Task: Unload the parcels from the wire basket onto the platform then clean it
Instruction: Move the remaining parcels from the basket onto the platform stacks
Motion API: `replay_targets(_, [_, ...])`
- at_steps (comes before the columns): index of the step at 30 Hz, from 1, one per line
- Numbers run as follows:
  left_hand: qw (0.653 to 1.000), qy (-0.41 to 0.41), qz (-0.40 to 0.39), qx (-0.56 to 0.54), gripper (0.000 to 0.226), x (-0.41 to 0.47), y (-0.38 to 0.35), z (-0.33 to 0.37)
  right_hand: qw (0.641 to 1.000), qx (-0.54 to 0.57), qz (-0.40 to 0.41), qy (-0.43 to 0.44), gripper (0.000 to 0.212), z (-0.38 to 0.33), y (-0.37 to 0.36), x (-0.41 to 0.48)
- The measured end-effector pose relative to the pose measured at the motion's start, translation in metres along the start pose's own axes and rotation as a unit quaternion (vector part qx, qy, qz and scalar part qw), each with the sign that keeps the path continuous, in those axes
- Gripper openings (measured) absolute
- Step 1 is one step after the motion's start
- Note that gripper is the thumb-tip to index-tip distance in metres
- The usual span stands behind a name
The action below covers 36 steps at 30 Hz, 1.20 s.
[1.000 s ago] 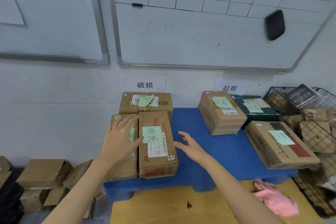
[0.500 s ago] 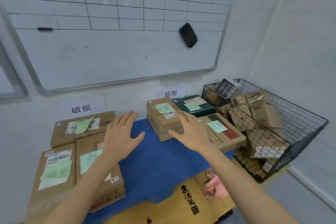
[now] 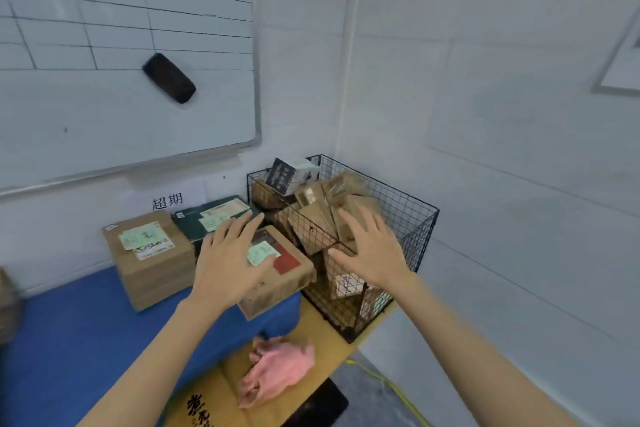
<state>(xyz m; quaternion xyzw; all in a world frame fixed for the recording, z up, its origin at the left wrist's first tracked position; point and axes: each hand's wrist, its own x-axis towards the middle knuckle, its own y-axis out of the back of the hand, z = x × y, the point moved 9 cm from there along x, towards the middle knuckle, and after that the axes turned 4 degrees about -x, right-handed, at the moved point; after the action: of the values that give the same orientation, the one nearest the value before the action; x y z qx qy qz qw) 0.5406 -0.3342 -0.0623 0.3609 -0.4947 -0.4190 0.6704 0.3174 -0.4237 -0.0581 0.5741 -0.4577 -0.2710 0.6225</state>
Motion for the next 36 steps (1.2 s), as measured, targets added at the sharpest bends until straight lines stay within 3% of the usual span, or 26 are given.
replay_targets(6, [0.999, -0.039, -0.002, -0.016, 0.088, 0.03, -0.042, 0.097, 0.999, -0.016, 0.004, -0.04, 0.102, 0.107, 0.017, -0.015])
replay_targets(14, [0.997, -0.076, 0.0, -0.027, 0.092, 0.076, -0.066, 0.174, 0.997, -0.001, 0.033, -0.068, 0.083, 0.199, 0.031, -0.012])
replay_targets(27, [0.996, -0.087, -0.014, -0.013, 0.092, 0.2, -0.131, 0.217, 0.998, 0.013, 0.035, -0.06, 0.086, 0.287, 0.017, 0.068])
replay_targets(36, [1.0, -0.028, 0.002, -0.005, 0.096, 0.311, -0.164, 0.174, 0.999, 0.028, 0.022, 0.0, 0.092, 0.303, -0.006, 0.209])
